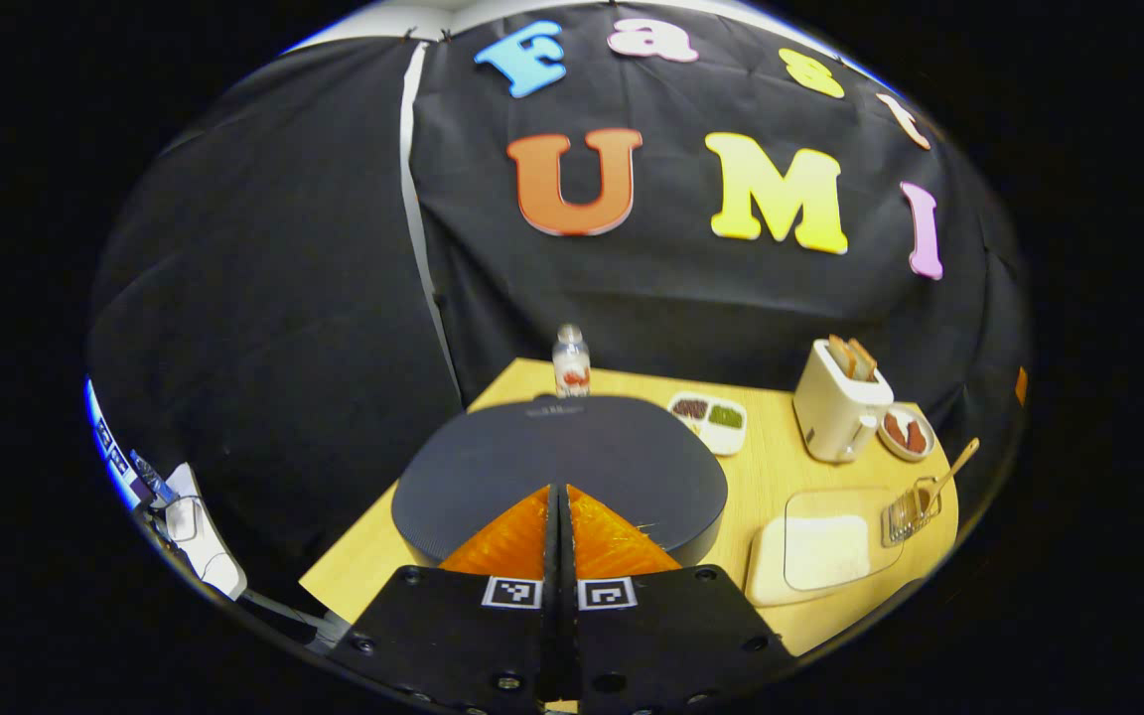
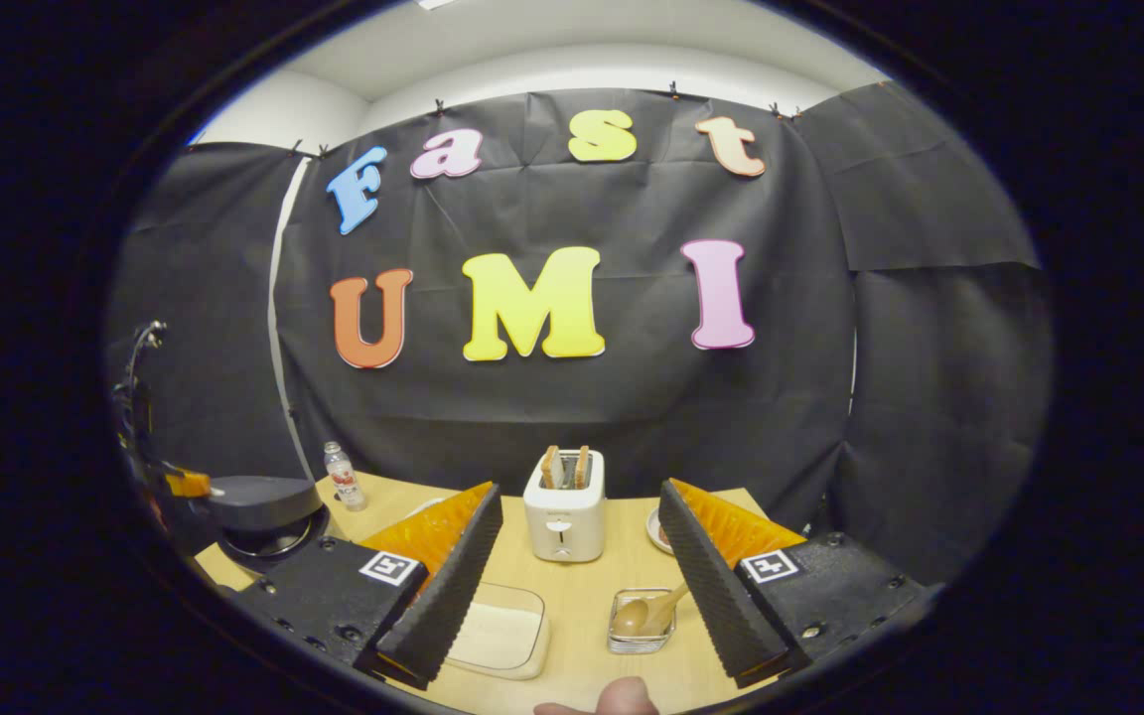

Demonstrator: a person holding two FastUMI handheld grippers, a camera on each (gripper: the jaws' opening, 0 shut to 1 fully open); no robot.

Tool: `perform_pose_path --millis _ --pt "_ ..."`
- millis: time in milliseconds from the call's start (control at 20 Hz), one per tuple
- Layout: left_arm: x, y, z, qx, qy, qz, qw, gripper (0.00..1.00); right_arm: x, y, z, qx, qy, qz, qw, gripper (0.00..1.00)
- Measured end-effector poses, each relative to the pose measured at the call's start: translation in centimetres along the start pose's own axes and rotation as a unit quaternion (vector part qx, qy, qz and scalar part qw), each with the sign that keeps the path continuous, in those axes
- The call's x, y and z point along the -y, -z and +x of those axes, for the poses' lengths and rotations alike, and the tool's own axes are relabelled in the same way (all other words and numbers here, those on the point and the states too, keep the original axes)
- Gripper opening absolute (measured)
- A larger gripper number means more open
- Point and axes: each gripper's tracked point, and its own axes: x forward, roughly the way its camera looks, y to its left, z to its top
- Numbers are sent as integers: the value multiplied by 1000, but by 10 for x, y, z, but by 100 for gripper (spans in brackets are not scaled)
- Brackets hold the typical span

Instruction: Close the left gripper, press the button to open the rice cooker; take a wooden spoon from the chopstick holder with the right hand, scoop a spoonful of rice and pour it into the rice cooker, then put the wooden spoon back into the chopstick holder.

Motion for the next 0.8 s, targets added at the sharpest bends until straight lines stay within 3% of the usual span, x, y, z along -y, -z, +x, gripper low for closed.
perform_pose_path --millis 200,250,350,400,450,500,550,600,800 --pt "-14 -64 -5 93 -4 -34 995 0 14 -11 -12 15 23 1 1000 100" --pt "-17 -72 -7 104 -5 -36 994 13 16 -12 -15 17 28 4 999 100" --pt "-17 -89 -16 126 5 -42 991 0 20 -16 -20 23 34 0 999 100" --pt "-16 -95 -23 135 9 -44 990 14 21 -18 -23 25 37 -3 999 100" --pt "-12 -98 -25 142 18 -46 989 18 23 -19 -26 26 37 -4 999 100" --pt "-9 -100 -33 147 24 -45 988 12 24 -18 -29 25 37 -2 999 100" --pt "-6 -101 -38 151 29 -42 987 27 25 -18 -32 25 39 -1 999 100" --pt "-6 -100 -44 154 32 -36 987 34 28 -17 -35 24 43 -1 999 97" --pt "-6 -99 -60 169 35 -18 985 90 38 -9 -47 15 53 0 998 100"
